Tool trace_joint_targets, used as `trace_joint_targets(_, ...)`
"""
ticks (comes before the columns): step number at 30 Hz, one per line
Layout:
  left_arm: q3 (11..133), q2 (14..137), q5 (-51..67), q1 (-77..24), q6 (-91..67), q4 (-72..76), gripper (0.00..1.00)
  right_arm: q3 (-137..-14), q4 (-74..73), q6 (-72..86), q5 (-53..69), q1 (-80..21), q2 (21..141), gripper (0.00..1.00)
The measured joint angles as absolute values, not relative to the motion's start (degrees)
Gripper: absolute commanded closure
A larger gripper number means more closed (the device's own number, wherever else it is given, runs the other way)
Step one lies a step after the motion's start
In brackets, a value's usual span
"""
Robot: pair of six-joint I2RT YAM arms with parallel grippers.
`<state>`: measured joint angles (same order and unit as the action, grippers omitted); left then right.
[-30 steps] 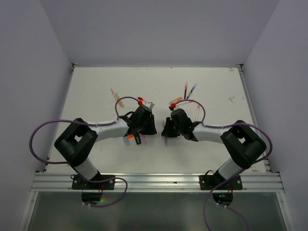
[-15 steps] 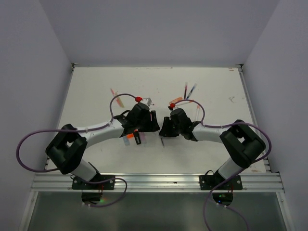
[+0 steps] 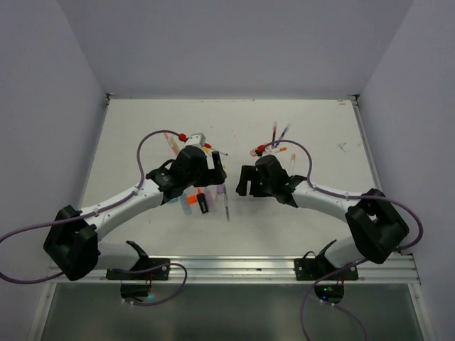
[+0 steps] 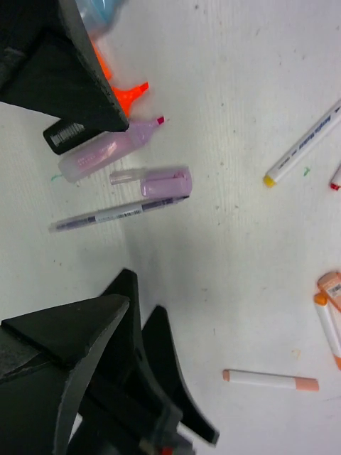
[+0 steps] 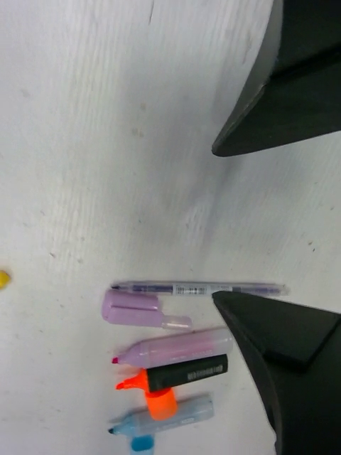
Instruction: Open the pen caps
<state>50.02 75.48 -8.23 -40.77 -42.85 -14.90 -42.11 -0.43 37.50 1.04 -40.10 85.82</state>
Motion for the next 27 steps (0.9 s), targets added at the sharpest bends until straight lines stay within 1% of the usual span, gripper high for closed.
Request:
trace_joint_targets(1, 50.02, 74.89, -8.56, -40.12, -42.52, -15.59, 0.0, -42.98, -2.72, 37.26, -1.56, -39.97, 84.38, 0.14)
trace_joint_targets(4, 49.91, 72.27, -9.47, -37.98, -41.91, -17.1, 0.0, -46.5, -8.8, 36.42, -9.43, -38.11, 81.06, 0.09)
trace_joint_targets(6, 49.65, 70.24, -9.89, -36.73, -41.32, -17.69, 0.0, -48.4, -11.44, 36.25, -13.1, -35.05, 80.05, 0.09)
trace_joint_targets(8, 48.99, 68.05, -10.33, -35.44, -40.93, -17.74, 0.0, -49.69, -13.34, 36.25, -15.27, -29.89, 79.83, 0.1)
trace_joint_targets(11, 47.13, 65.28, -10.98, -34.37, -40.82, -17.72, 0.0, -50.17, -15.55, 36.25, -17.02, -21.5, 80.93, 0.13)
trace_joint_targets(14, 45.25, 63.86, -11.03, -34.17, -40.82, -17.91, 0.0, -51.2, -16.95, 36.01, -17.26, -16.78, 84.4, 0.18)
trace_joint_targets(18, 42.74, 62.33, -11.03, -34.15, -40.82, -18.41, 0.0, -53.23, -17.21, 35.75, -16.19, -14.26, 90.26, 0.25)
trace_joint_targets(21, 41.06, 60.88, -11.03, -34.13, -40.84, -18.7, 0.0, -54.33, -17.23, 35.4, -15.25, -13.02, 94.19, 0.35)
trace_joint_targets(24, 39.88, 59.59, -10.98, -34.13, -40.84, -18.81, 0.0, -55.24, -17.1, 35.07, -14.41, -12.38, 97.14, 0.4)
trace_joint_targets(26, 39.27, 58.96, -10.81, -34.13, -40.84, -18.87, 0.0, -55.86, -17.02, 34.68, -13.93, -12.19, 98.3, 0.46)
trace_joint_targets(27, 39.07, 58.78, -10.7, -34.13, -40.84, -18.83, 0.0, -56.14, -16.53, 34.57, -13.43, -12.1, 98.5, 0.53)
